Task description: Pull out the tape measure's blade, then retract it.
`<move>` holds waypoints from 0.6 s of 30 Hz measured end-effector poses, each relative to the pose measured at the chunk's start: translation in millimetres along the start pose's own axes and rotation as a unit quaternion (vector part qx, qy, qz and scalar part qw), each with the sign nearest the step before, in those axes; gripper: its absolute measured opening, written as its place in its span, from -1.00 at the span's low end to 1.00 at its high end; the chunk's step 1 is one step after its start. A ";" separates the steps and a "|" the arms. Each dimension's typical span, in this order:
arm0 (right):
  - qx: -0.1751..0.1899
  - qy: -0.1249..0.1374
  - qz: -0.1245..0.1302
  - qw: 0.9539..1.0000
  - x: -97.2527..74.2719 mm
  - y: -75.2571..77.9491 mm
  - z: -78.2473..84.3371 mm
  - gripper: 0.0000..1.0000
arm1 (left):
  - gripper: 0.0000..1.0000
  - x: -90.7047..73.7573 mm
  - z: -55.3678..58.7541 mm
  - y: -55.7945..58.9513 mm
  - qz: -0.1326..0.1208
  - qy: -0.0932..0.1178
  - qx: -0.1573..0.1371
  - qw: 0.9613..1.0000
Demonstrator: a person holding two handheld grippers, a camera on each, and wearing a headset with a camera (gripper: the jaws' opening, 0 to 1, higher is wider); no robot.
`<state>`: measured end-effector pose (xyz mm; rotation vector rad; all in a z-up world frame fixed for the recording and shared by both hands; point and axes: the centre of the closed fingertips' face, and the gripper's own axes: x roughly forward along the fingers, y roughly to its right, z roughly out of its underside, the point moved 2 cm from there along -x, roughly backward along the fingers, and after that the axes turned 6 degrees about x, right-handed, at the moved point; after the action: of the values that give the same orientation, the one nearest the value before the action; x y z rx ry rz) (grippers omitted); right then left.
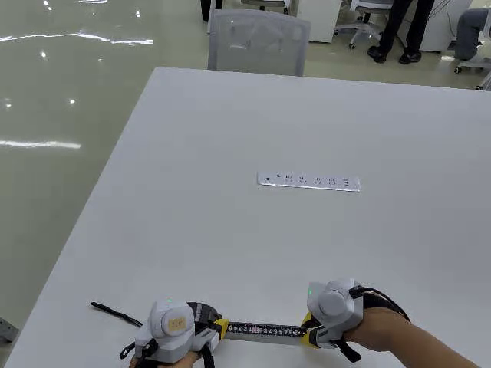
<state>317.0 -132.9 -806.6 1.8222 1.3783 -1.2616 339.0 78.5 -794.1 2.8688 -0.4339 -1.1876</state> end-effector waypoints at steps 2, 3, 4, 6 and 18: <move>-0.001 0.001 0.000 1.000 0.6 -0.4 -1.4 -0.72 | 0.27 0.0 -0.1 0.0 0.000 0.000 0.000 1.000; -0.001 0.001 0.000 1.000 1.1 -0.7 -2.0 -0.72 | 0.27 -0.1 -0.3 -0.1 -0.001 0.001 0.000 1.000; -0.001 0.001 0.000 1.000 1.7 -0.9 -2.7 -0.72 | 0.27 -0.1 -0.3 -0.1 -0.001 0.001 0.000 1.000; -0.002 0.002 0.000 1.000 2.5 -1.2 -4.4 -0.72 | 0.27 0.0 -0.3 -0.3 -0.001 0.001 0.000 1.000; -0.005 0.009 -0.002 1.000 8.2 -3.7 -14.6 -0.72 | 0.27 0.3 0.0 -0.7 0.000 0.000 -0.002 1.000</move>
<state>319.3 -116.0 -807.2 1.8296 1.3958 -1.2419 339.4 79.2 -794.4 2.8658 -0.4313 -1.1859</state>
